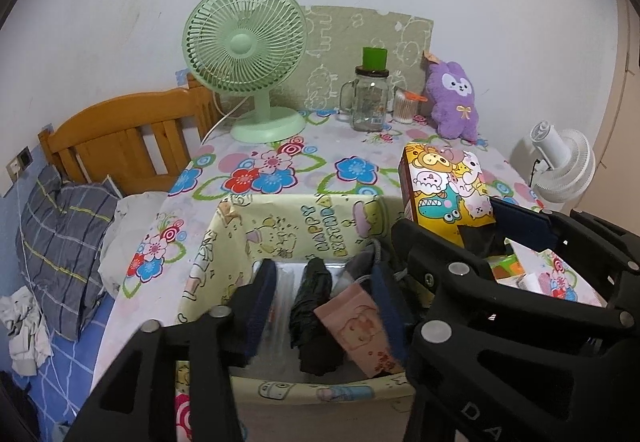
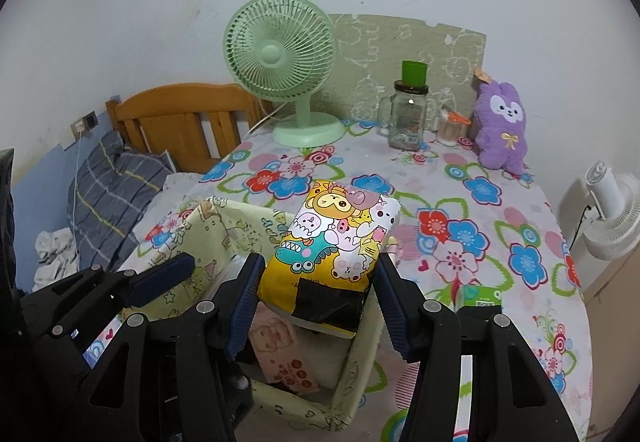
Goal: Organize soft objects
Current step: 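Lower both packs into the fabric box and open both grippers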
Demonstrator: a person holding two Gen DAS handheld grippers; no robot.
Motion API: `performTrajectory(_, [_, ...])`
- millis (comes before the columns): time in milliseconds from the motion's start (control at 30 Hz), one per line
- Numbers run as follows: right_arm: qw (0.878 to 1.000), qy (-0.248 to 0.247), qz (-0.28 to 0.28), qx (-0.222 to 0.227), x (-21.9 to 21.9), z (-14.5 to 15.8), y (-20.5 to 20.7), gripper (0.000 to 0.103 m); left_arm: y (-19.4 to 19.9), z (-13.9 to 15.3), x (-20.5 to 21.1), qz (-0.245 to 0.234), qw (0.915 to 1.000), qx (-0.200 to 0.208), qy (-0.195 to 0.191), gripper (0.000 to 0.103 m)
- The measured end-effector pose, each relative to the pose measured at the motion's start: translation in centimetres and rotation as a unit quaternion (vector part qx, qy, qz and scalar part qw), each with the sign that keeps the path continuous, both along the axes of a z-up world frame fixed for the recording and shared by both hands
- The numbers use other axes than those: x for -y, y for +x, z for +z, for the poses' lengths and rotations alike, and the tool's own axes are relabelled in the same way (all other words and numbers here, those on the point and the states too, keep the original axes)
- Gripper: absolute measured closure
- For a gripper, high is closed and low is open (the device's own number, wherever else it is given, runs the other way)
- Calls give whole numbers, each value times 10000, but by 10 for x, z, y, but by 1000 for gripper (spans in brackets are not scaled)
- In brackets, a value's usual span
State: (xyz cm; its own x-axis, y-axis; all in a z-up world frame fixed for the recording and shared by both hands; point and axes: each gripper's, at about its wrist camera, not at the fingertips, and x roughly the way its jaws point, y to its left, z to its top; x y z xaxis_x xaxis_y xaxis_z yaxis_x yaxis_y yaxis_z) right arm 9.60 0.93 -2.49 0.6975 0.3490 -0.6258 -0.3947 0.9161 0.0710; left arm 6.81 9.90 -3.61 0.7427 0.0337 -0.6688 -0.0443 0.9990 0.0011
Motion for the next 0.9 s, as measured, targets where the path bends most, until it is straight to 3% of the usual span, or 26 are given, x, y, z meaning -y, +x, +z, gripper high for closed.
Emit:
performTrajectory(300, [9995,-70,290,-38,-19,-10,3,44,1,-11,-16,181,9997,-147,93,25])
performTrajectory(467, [9993,-42,363,-99,-23,-16,2,39,0,-16,-18,173,9996,-222,76,15])
performTrajectory(667, [9995,84,245,-166,-17,-21,0,17,-2,-19,-18,161,9995,-265,-8,11])
performTrajectory(900, [9997,46,208,-133,-13,-21,-4,15,-5,-18,-14,153,9996,-258,-14,9])
